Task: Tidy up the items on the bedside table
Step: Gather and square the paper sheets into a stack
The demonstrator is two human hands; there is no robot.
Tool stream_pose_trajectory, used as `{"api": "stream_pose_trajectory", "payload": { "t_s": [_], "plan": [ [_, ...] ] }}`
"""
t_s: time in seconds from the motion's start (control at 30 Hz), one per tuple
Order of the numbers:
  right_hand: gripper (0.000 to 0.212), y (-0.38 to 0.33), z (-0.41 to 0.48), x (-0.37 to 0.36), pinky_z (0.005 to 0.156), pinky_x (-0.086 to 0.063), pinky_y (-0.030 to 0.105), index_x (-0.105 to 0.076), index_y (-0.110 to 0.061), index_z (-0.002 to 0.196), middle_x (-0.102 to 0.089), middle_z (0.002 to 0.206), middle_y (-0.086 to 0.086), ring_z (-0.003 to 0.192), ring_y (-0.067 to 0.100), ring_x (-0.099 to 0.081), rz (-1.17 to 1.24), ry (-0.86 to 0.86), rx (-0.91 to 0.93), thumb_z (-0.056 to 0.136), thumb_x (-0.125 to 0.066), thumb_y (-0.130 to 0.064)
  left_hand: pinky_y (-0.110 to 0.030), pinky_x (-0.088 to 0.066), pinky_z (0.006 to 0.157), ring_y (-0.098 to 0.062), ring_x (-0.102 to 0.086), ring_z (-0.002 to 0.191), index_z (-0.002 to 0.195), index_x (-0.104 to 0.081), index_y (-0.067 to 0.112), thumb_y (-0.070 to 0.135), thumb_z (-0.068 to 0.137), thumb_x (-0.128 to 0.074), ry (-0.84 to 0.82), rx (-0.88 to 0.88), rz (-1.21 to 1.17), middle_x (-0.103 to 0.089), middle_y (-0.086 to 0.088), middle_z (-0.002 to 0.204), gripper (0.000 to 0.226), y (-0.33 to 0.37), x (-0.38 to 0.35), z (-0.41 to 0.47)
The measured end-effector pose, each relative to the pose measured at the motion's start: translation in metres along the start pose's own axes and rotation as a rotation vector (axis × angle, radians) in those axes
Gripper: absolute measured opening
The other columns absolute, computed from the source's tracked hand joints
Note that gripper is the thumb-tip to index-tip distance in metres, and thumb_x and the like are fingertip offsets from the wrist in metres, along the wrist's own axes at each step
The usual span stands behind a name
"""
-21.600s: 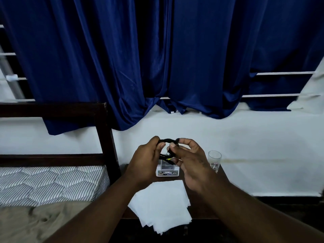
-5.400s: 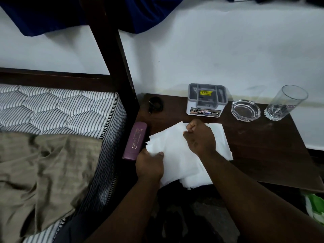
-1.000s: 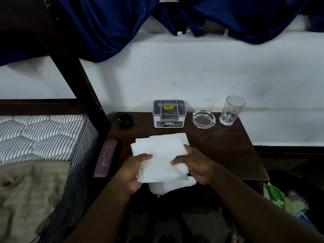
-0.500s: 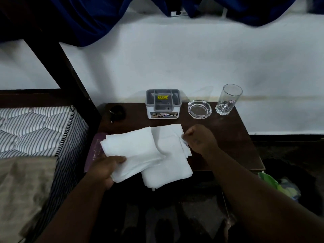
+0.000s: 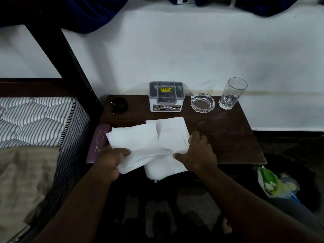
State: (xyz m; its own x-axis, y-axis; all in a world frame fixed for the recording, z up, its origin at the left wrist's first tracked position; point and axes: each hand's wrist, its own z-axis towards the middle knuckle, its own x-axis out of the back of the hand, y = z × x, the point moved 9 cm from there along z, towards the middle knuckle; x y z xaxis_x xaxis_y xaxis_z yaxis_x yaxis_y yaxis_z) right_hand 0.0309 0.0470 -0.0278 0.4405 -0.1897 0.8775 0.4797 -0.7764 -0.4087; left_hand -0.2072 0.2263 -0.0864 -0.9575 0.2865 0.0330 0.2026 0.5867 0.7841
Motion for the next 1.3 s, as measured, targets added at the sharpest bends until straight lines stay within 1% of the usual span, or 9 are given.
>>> {"api": "stream_pose_trajectory", "payload": {
  "t_s": [0.17,0.43,0.57,0.67,0.77,0.93,1.07,1.2,1.3],
  "plan": [
    [0.062,0.031,-0.029,-0.007,0.088,-0.046,0.039,-0.047,-0.015,0.111,-0.046,0.125,0.009,0.113,0.034,-0.053,0.396,0.116,-0.243,0.069,-0.087,-0.034,-0.036,-0.054,0.068,-0.032,-0.066,0.083,0.112,-0.066,0.005,-0.01,0.084,-0.069,0.025,0.0,0.029,-0.07,-0.019,0.109,0.032,-0.001,-0.002,0.0],
    [0.052,0.058,-0.044,-0.041,0.076,-0.058,0.039,-0.047,-0.022,0.098,-0.056,0.121,0.015,0.083,0.026,-0.062,0.908,0.259,-0.546,0.069,-0.089,-0.014,-0.033,-0.05,0.06,-0.027,-0.064,0.074,0.106,-0.066,0.006,-0.012,0.085,-0.067,0.027,-0.019,0.052,-0.068,-0.01,0.089,0.028,0.002,-0.01,-0.009],
    [0.052,0.057,-0.041,-0.047,0.073,-0.063,0.05,-0.048,-0.028,0.093,-0.067,0.102,0.015,0.082,0.032,-0.071,1.086,0.227,-0.594,0.063,-0.089,-0.013,-0.033,-0.05,0.06,-0.028,-0.064,0.075,0.093,-0.066,0.01,-0.012,0.085,-0.067,0.038,-0.011,0.053,-0.068,-0.01,0.088,0.023,0.0,-0.008,-0.011],
    [0.039,0.044,-0.033,-0.046,0.068,-0.064,0.044,-0.058,-0.007,0.099,-0.069,0.092,0.017,0.076,0.029,-0.07,1.237,0.088,-0.562,0.071,-0.085,-0.004,-0.034,-0.052,0.061,-0.028,-0.064,0.075,0.093,-0.065,0.009,-0.012,0.085,-0.067,0.034,-0.015,0.052,-0.068,-0.011,0.089,0.023,0.001,-0.008,-0.013],
    [0.027,0.036,-0.026,-0.038,0.064,-0.063,0.041,-0.063,-0.007,0.096,-0.066,0.086,0.008,0.074,0.025,-0.069,1.084,0.015,-0.486,0.078,-0.083,-0.007,-0.032,-0.05,0.06,-0.026,-0.063,0.073,0.105,-0.065,0.007,-0.012,0.086,-0.067,0.033,-0.026,0.058,-0.067,-0.011,0.09,0.027,0.003,-0.01,-0.015],
    [0.029,0.028,-0.016,-0.03,0.075,-0.063,0.048,-0.057,-0.023,0.071,-0.07,0.083,0.001,0.083,0.028,-0.073,0.745,0.039,-0.328,0.071,-0.086,-0.017,-0.032,-0.049,0.059,-0.025,-0.063,0.074,0.108,-0.065,0.007,-0.013,0.086,-0.066,0.003,-0.052,0.055,-0.067,-0.007,0.089,0.03,0.007,-0.016,-0.022],
    [0.021,0.03,-0.006,-0.021,0.075,-0.063,0.049,-0.068,-0.018,0.085,-0.075,0.087,0.003,0.08,0.028,-0.075,0.681,0.083,-0.264,0.069,-0.081,-0.018,-0.031,-0.051,0.063,-0.026,-0.065,0.079,0.114,-0.067,0.002,-0.012,0.086,-0.068,-0.023,-0.078,0.037,-0.07,-0.015,0.107,0.032,0.01,-0.016,-0.024],
    [0.012,0.024,-0.008,0.022,0.072,-0.06,0.037,-0.074,-0.015,0.085,-0.075,0.076,0.002,0.073,0.023,-0.072,0.581,0.194,-0.142,0.073,-0.075,-0.015,-0.038,-0.055,0.079,-0.031,-0.068,0.089,0.108,-0.067,0.007,-0.011,0.086,-0.068,-0.068,-0.084,-0.009,-0.071,-0.017,0.112,0.029,0.013,-0.018,-0.027],
    [0.01,0.028,-0.008,0.055,0.072,-0.059,0.034,-0.075,-0.017,0.085,-0.075,0.077,0.001,0.073,0.022,-0.071,0.539,0.272,-0.083,0.075,-0.075,-0.016,-0.033,-0.056,0.067,-0.025,-0.068,0.081,0.097,-0.066,0.01,-0.014,0.089,-0.063,-0.128,-0.089,-0.074,-0.072,-0.013,0.102,0.026,0.017,-0.027,-0.032]
  ]
}}
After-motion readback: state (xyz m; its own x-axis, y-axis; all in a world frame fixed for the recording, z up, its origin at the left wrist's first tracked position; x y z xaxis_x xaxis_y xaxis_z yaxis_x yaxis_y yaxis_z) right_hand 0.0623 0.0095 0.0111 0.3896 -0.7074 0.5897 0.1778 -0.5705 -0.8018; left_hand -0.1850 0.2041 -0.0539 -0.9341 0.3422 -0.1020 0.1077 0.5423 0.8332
